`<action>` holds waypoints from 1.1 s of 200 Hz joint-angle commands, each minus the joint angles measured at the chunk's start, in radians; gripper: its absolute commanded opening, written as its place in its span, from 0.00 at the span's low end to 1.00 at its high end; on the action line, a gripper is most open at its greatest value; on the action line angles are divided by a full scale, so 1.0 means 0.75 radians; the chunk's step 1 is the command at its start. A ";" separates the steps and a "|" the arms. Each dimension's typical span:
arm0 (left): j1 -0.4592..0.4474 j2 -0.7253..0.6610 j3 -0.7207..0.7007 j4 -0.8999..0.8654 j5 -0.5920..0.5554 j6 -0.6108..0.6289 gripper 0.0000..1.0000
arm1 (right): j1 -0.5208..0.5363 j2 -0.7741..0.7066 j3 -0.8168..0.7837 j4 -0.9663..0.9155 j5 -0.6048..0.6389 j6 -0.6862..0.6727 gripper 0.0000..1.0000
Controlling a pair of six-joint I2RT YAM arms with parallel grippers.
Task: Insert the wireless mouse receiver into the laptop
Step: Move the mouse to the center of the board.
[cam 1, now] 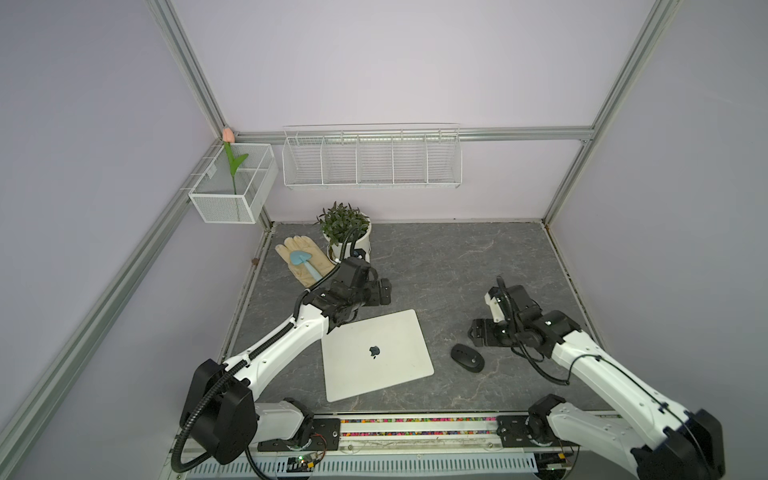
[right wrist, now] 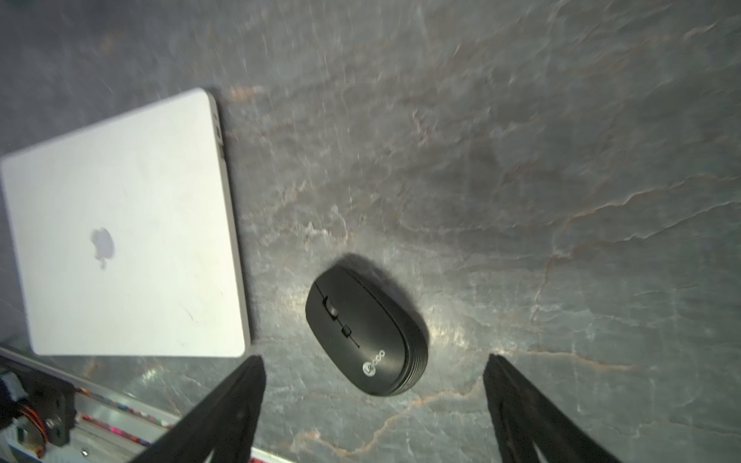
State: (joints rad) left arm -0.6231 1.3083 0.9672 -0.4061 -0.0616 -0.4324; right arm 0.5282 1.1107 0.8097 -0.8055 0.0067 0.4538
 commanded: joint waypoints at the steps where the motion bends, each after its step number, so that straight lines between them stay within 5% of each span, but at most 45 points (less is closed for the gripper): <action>1: -0.016 -0.078 -0.031 -0.045 -0.001 -0.031 1.00 | 0.040 0.172 0.075 -0.192 0.094 -0.014 0.88; 27: -0.017 -0.137 -0.116 0.010 -0.006 -0.075 1.00 | 0.046 0.272 0.082 -0.113 0.100 -0.095 0.88; 70: -0.016 -0.155 -0.136 -0.006 -0.032 -0.087 1.00 | 0.051 0.389 0.070 0.008 -0.123 -0.180 0.88; 117: -0.016 -0.125 -0.129 -0.028 -0.051 -0.093 1.00 | 0.112 0.333 -0.005 0.062 -0.251 -0.176 0.88; 220: -0.016 -0.107 -0.115 -0.062 -0.051 -0.113 1.00 | 0.246 0.332 -0.037 0.024 -0.094 -0.157 0.88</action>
State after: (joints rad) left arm -0.6350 1.2358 0.8711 -0.4286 -0.0814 -0.4942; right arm 0.7002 1.3571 0.7910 -0.7467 -0.1253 0.3275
